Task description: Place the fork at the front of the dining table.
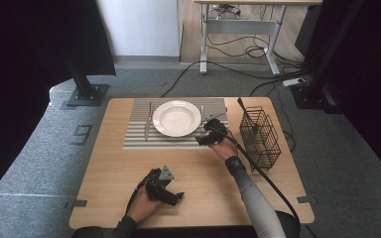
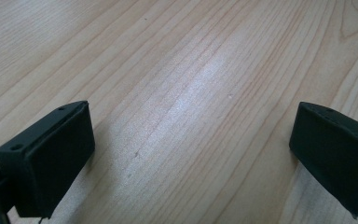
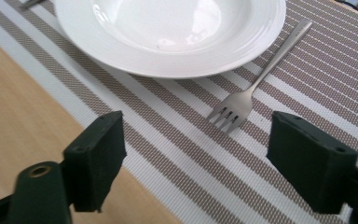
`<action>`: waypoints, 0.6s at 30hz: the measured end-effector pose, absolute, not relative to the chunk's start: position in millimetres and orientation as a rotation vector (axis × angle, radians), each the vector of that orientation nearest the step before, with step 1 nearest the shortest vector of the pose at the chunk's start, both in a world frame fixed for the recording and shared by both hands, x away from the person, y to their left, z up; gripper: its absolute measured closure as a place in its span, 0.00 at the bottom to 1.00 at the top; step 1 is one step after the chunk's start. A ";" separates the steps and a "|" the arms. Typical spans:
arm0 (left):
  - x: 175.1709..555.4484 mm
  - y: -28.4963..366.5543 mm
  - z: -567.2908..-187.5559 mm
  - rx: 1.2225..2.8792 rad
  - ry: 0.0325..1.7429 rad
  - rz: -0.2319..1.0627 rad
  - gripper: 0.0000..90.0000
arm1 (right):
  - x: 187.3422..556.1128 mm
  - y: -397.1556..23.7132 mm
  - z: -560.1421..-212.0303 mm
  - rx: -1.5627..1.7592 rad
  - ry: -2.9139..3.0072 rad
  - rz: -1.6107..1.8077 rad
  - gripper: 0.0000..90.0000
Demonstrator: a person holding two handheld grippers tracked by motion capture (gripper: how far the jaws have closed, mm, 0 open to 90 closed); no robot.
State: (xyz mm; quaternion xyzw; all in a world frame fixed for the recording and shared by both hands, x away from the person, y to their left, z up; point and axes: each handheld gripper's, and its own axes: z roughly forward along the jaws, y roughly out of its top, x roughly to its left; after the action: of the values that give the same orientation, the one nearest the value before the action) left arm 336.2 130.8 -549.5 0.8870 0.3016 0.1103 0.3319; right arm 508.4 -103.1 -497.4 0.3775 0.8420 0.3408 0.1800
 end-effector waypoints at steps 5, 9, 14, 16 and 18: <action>336.3 130.9 -549.4 2.319 0.788 0.287 0.00 | 492.2 -112.3 -487.9 1.073 2.369 1.034 0.16; 336.1 131.1 -549.4 2.318 0.787 0.287 0.00 | 479.9 -121.0 -483.2 1.081 2.377 1.052 0.15; 335.4 132.5 -549.2 2.313 0.789 0.288 0.02 | 465.7 -129.3 -479.3 1.082 2.371 1.050 0.14; 334.9 133.3 -549.2 2.310 0.790 0.289 0.02 | 456.7 -134.5 -477.6 1.078 2.360 1.060 0.13; 334.3 134.7 -549.1 2.311 0.785 0.289 0.03 | 447.3 -139.7 -476.8 1.083 2.347 1.073 0.11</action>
State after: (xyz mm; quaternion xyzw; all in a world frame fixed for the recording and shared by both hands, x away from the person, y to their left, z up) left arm 334.3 134.7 -549.1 0.8859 0.3009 0.1108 0.3352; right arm 447.3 -139.7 -476.8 0.3812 0.8264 0.3778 0.1704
